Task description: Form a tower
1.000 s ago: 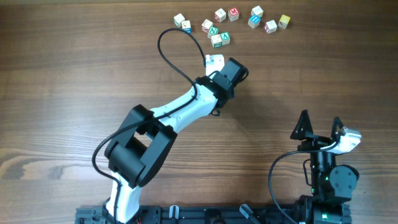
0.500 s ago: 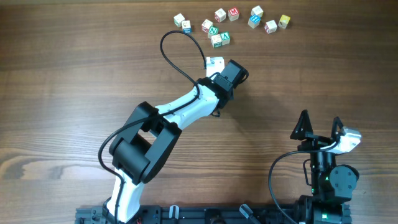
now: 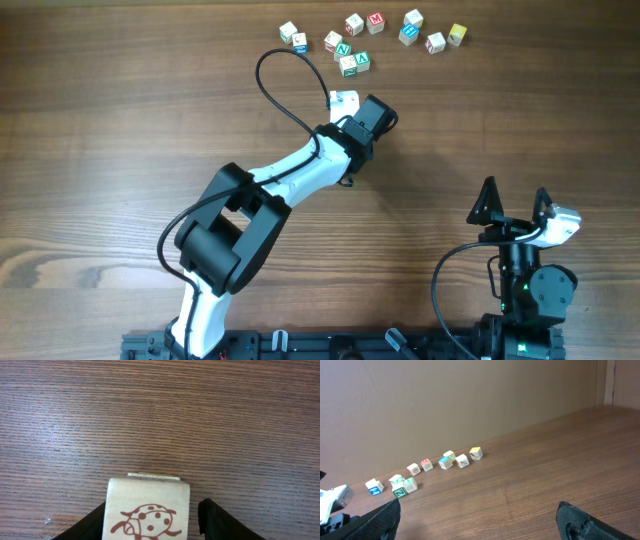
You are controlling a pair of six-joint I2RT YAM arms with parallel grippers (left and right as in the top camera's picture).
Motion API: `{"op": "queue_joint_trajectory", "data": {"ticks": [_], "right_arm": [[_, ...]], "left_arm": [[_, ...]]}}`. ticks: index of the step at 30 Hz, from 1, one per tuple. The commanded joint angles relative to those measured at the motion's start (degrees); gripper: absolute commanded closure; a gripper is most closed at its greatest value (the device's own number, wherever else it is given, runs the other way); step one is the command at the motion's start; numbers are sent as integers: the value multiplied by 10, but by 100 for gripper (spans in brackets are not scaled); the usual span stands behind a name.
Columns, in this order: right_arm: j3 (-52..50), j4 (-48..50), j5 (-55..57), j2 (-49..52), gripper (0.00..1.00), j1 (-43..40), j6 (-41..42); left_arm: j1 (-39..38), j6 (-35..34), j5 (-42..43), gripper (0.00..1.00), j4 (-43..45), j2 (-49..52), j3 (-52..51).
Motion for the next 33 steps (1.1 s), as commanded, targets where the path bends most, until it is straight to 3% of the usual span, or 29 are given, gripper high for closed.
{"op": "queue_joint_trajectory", "data": {"ticks": [1, 17, 21, 22, 25, 33], "right_arm": [[-1, 1, -5, 0, 1, -3, -8], [-1, 1, -5, 0, 0, -3, -8], [-1, 1, -5, 0, 0, -3, -8], [-1, 1, -5, 0, 0, -3, -8], [-1, 1, -5, 0, 0, -3, -8], [-1, 1, -5, 0, 0, -3, -8]], "left_arm": [[3, -1, 3, 45, 0, 6, -4], [3, -1, 2, 52, -1, 6, -4], [3, -1, 2, 34, -1, 6, -4], [3, 1, 0, 18, -1, 6, -4], [3, 1, 0, 2, -3, 6, -3], [18, 1, 1, 1, 12, 6, -3]]}}
